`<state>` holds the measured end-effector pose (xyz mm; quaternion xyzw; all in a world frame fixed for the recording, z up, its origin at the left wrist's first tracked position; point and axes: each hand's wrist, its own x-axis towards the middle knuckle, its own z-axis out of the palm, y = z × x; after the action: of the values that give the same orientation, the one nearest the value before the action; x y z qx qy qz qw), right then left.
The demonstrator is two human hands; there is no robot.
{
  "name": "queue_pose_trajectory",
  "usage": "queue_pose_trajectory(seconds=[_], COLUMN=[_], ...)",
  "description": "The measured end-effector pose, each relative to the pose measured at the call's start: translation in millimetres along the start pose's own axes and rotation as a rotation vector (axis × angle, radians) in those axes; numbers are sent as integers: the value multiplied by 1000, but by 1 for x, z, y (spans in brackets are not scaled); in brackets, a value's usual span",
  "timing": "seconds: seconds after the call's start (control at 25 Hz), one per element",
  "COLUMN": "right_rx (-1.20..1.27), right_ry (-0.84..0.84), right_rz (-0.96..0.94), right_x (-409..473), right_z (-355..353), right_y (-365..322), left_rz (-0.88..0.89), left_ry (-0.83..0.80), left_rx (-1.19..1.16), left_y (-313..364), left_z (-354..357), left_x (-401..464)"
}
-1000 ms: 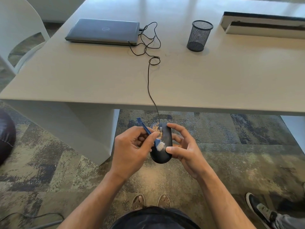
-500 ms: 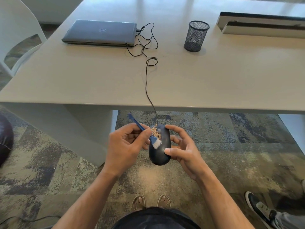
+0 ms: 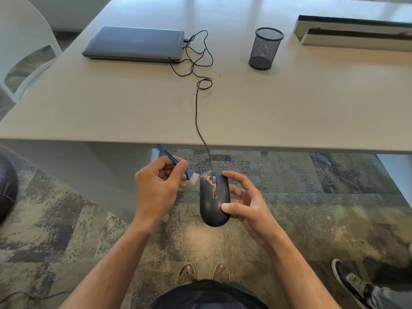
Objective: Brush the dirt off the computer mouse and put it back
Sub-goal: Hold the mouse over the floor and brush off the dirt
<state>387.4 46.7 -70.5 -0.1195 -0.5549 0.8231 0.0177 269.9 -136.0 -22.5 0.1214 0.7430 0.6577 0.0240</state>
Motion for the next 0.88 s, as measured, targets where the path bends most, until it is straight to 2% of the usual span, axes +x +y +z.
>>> queue_pose_trajectory(seconds=[0.12, 0.2, 0.28, 0.56, 0.64, 0.76, 0.88], right_rx=[3, 2, 1, -4, -1, -8, -8], right_ry=[3, -3, -9, -17, -20, -31, -52], right_rz=[-1, -4, -8, 1, 6, 9, 13], right_x=[2, 2, 3, 1, 2, 3, 4], right_z=[1, 2, 3, -2, -2, -2, -1], right_y=[0, -1, -1, -1, -1, -1, 0], left_rz=[30, 48, 42, 2, 15, 42, 54], left_ry=[-173, -274, -257, -28, -45, -173, -180], left_rx=[-92, -73, -30, 58, 13, -76, -4], left_y=[6, 8, 7, 0, 0, 3, 3], left_z=[0, 5, 9, 10, 6, 7, 12], left_x=[-3, -4, -1, 15, 16, 14, 15])
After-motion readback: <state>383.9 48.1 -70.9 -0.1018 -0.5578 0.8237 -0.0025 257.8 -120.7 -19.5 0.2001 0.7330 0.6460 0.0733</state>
